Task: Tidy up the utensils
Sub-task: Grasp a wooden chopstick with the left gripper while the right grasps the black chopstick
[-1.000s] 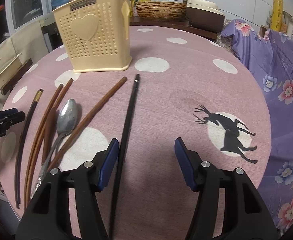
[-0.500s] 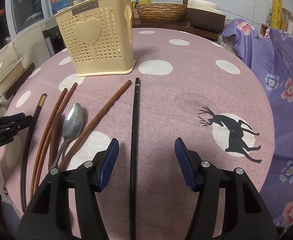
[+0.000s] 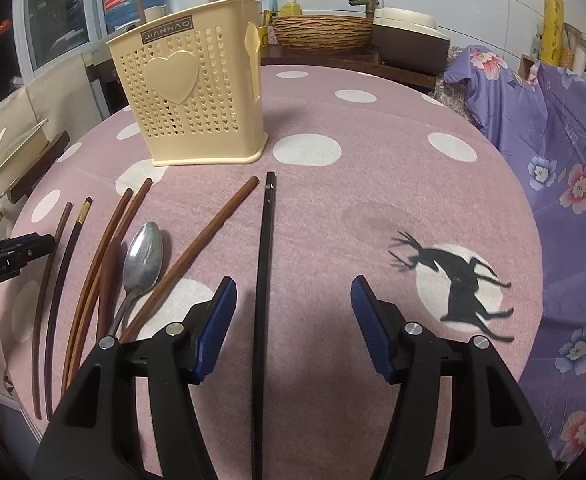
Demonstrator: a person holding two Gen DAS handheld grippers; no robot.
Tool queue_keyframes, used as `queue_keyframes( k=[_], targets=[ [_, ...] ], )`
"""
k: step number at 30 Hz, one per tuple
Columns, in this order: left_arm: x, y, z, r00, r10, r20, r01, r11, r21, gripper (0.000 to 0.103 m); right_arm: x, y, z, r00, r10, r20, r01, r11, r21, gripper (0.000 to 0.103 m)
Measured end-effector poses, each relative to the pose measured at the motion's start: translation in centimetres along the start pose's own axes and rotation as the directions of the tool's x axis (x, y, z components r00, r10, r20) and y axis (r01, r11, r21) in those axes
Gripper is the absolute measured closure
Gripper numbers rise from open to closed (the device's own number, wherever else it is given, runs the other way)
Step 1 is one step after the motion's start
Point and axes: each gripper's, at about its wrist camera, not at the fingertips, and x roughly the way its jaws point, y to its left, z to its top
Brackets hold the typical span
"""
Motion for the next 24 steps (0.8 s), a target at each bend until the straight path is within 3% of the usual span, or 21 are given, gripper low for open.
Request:
queue_keyframes(
  k=[3, 7, 16, 24],
  targets=[
    [0.5, -0.7, 0.4, 1.000, 0.002, 0.004, -0.002, 1.000, 0.011, 0.057, 0.9, 0.4, 1.3, 0.999, 0.029, -0.014, -0.029, 0.999, -0.024, 0.043],
    [1.1, -0.8, 1.1, 1.000, 0.008, 0.004, -0.009, 1.000, 0.014, 0.071, 2.4, 1.2, 3.1, 0.998, 0.046, -0.043, -0.049, 0.997, -0.062, 0.054],
    [2.3, -0.5, 2.6, 1.000, 0.012, -0.005, -0.012, 1.000, 0.021, 0.084, 5.6, 1.4, 5.2, 0.991, 0.066, -0.120, -0.072, 0.996, -0.048, 0.076],
    [3.0, -0.8, 3.4, 1.000, 0.025, 0.000, -0.025, 0.999, 0.037, 0.092, 6.8, 1.3, 6.1, 0.993, 0.048, -0.106, -0.052, 0.998, -0.034, 0.088]
  ],
)
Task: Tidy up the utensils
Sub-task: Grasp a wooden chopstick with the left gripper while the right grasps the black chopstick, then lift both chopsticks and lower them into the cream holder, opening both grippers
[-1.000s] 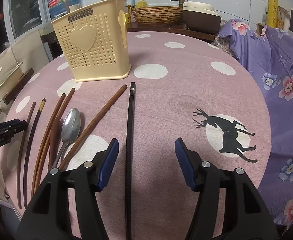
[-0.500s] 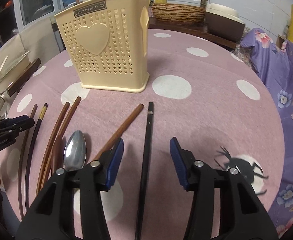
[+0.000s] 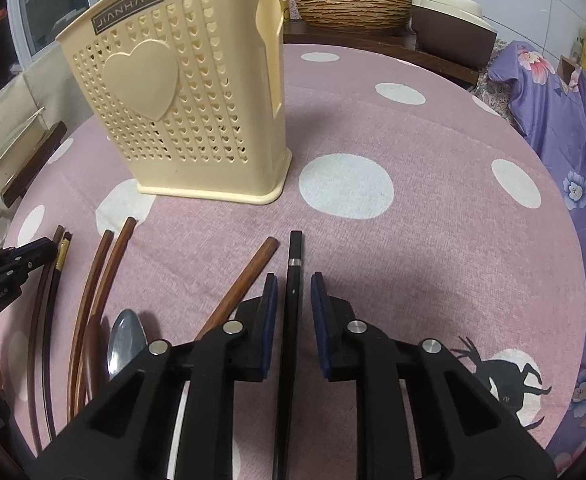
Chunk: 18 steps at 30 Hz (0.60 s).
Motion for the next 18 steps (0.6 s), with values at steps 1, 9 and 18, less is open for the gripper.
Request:
queue_keyframes(
  k=[1, 9, 18],
  targets=[
    [0.1, -0.1, 0.1, 1.000, 0.002, 0.001, -0.003, 1.000, 0.003, 0.092, 0.1, 0.0, 0.1, 1.000, -0.003, 0.002, 0.003, 1.000, -0.001, 0.090],
    [0.5, -0.4, 0.6, 1.000, 0.017, 0.004, -0.017, 1.000, 0.016, 0.095, 0.3, -0.2, 0.3, 1.000, -0.008, 0.017, 0.008, 1.000, -0.003, 0.094],
    [-0.4, -0.6, 1.3, 0.999, -0.015, 0.034, 0.015, 1.000, 0.010, 0.095, -1.0, -0.5, 0.4, 0.997, 0.034, 0.062, -0.035, 0.999, 0.016, 0.095]
  ],
)
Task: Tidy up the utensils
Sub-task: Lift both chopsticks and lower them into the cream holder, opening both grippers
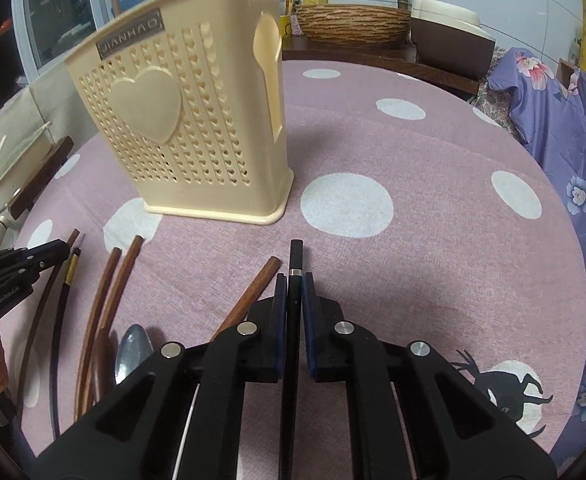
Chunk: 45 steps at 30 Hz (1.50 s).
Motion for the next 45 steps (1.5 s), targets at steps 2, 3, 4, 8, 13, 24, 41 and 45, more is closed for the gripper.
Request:
queue_keyframes(
  k=[2, 3, 4, 8, 13, 24, 41, 45],
  targets=[
    [-0.7, -0.1, 0.3, 1.000, -0.010, 0.020, 0.010, 1.000, 0.000, 0.095, -0.9, -0.1, 0.2, 1.000, 0.014, 0.024, -0.014, 1.000, 0.007, 0.095],
    [-1.3, -0.2, 0.5, 0.999, -0.015, 0.034, 0.015, 1.000, 0.001, 0.095, -1.4, -0.1, 0.3, 0.999, 0.018, 0.037, -0.018, 1.000, 0.010, 0.095],
    [-1.7, -0.2, 0.7, 0.999, -0.020, 0.048, 0.020, 1.000, 0.003, 0.095, -1.9, -0.2, 0.4, 0.999, 0.024, 0.048, -0.025, 1.000, 0.012, 0.095],
    [-4.5, -0.5, 1.9, 0.991, -0.049, 0.122, 0.047, 0.999, 0.015, 0.095, -4.5, -0.1, 0.9, 0.993, 0.048, 0.103, -0.049, 0.999, 0.004, 0.095],
    [-7.8, -0.2, 3.5, 0.973, -0.076, 0.219, 0.074, 0.997, 0.018, 0.095, -8.7, -0.2, 1.9, 0.978, 0.089, 0.189, -0.091, 0.996, 0.003, 0.095],
    [-12.6, 0.2, 6.0, 0.929, -0.096, 0.358, 0.091, 0.995, 0.031, 0.095, -16.3, -1.0, 3.9, 0.929, 0.140, 0.343, -0.148, 0.989, -0.002, 0.095],
    [-14.1, 0.0, 6.9, 0.904, -0.113, 0.413, 0.105, 0.994, 0.043, 0.095, -17.9, -0.2, 4.5, 0.922, 0.144, 0.359, -0.142, 0.989, -0.032, 0.095],
    [-14.6, -0.1, 7.3, 0.897, -0.116, 0.427, 0.104, 0.993, 0.051, 0.095, -18.2, -0.2, 4.9, 0.919, 0.152, 0.363, -0.148, 0.988, -0.039, 0.095]
  ],
)
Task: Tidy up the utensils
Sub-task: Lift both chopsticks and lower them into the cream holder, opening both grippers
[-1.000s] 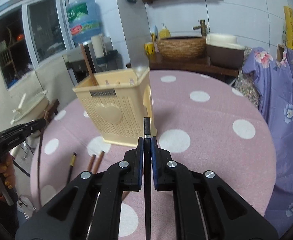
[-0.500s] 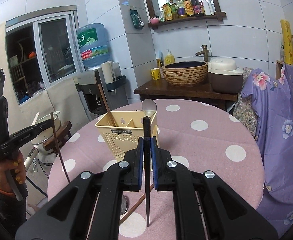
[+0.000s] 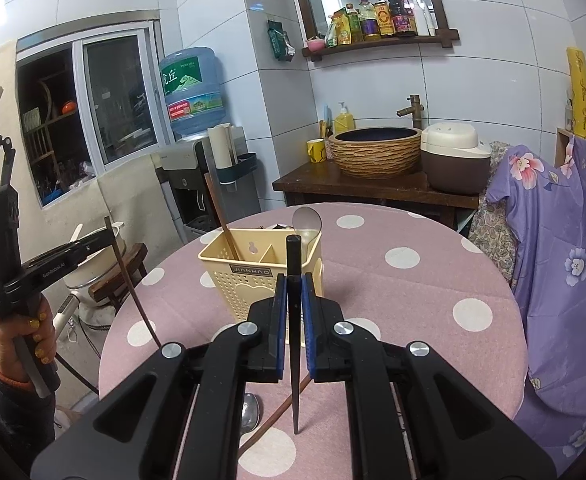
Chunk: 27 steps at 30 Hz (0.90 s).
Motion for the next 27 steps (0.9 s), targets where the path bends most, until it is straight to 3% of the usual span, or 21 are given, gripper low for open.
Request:
queue_keyframes(
  k=[9, 16, 22, 27],
  targets=[
    [-0.6, -0.6, 2.6, 0.998, -0.013, 0.056, 0.011, 0.999, 0.030, 0.095, -0.3, 0.6, 2.8, 0.999, 0.044, 0.023, -0.044, 0.999, -0.011, 0.095],
    [-2.2, -1.5, 8.3, 0.987, -0.091, 0.134, 0.087, 0.995, 0.040, 0.095, -1.3, 1.4, 8.5, 0.992, 0.095, 0.085, -0.094, 0.995, -0.011, 0.095],
    [-1.6, -3.0, 13.7, 0.974, -0.073, 0.216, 0.071, 0.997, 0.017, 0.095, -1.2, 2.4, 14.2, 0.980, 0.063, 0.190, -0.064, 0.998, -0.001, 0.095],
    [1.5, -3.9, 14.6, 0.977, -0.040, 0.208, 0.044, 0.999, -0.014, 0.095, 1.2, 2.6, 15.7, 0.979, 0.011, 0.204, -0.013, 1.000, 0.010, 0.095]
  ],
)
